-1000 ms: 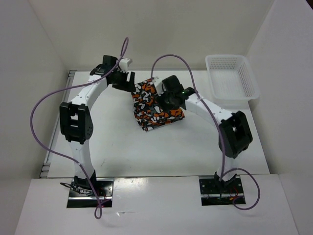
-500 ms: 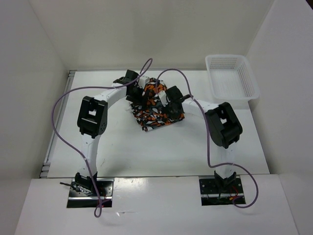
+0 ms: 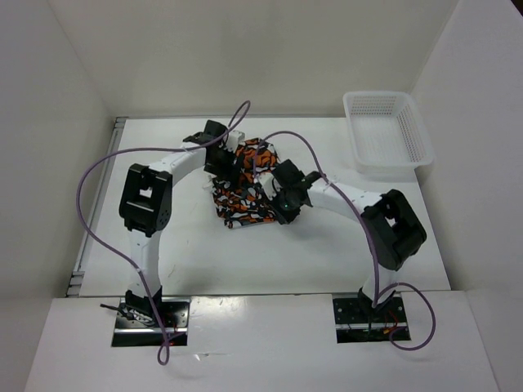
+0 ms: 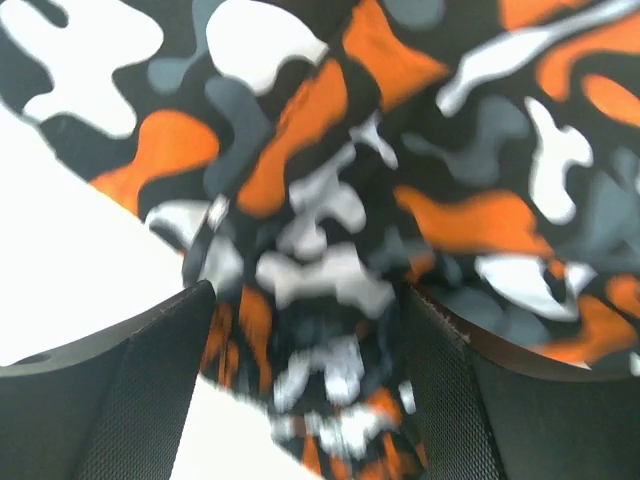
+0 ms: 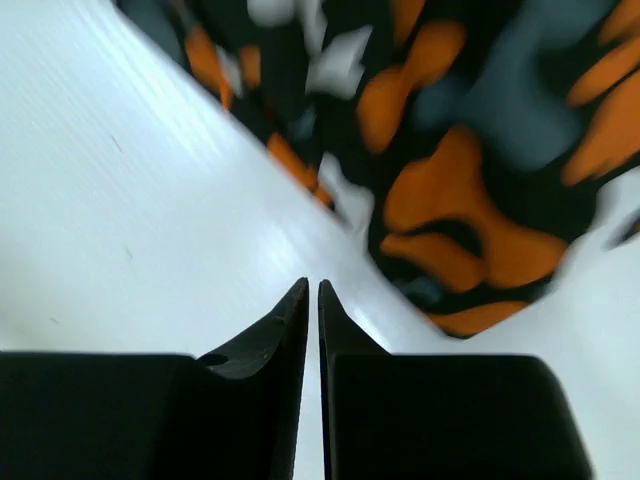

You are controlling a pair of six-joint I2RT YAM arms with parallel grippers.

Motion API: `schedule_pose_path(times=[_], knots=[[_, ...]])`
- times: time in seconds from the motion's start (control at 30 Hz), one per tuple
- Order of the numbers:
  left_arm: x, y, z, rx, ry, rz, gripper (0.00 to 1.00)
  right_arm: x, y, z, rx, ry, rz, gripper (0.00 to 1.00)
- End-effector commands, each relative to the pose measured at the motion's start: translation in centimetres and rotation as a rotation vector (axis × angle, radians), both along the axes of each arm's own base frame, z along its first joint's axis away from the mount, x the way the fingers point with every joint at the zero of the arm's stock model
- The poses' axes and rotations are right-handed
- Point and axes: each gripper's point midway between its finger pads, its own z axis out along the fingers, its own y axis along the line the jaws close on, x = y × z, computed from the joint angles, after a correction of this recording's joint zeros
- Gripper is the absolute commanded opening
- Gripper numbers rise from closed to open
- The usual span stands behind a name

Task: Fold and stack the shorts
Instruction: Fold the shorts

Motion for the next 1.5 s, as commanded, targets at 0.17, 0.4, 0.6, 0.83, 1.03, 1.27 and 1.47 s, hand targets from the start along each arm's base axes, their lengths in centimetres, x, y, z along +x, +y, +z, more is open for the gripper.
schedule_pose_path(times=[0.17, 0.4, 0.6, 0.83, 1.03, 1.27, 1.47], knots=[[-1.1, -0.4, 13.4, -0.067, -0.149, -0.024, 0.83, 8.7, 4.9, 14.1, 0.402, -0.085, -0.047, 0.12], [-6.4, -3.6, 13.4, -0.129, -0.019, -0.146, 0.81, 20.4, 5.1, 12.7, 0.416, -0.227, -0.321, 0.12], [-12.1, -5.9, 8.0, -0.193, 0.150, -0.251, 0.78, 26.1, 4.8, 8.7, 0.385, -0.253, -0.448, 0.07], [-12.9, -3.8, 0.9, -0.014, 0.200, -0.195, 0.78, 27.7, 4.0, 3.0, 0.324, -0.217, -0.585, 0.02], [-15.4, 0.1, -4.7, 0.186, 0.241, -0.139, 0.78, 31.3, 3.1, 1.7, 0.310, -0.293, -0.753, 0.00], [-15.9, 0.9, -5.4, 0.263, 0.218, -0.137, 0.78, 32.0, 2.0, 2.3, 0.286, -0.328, -0.841, 0.00], [-14.7, 0.0, -2.2, 0.248, 0.164, -0.139, 0.80, 29.6, 2.0, 11.6, 0.347, -0.398, -0.692, 0.19]])
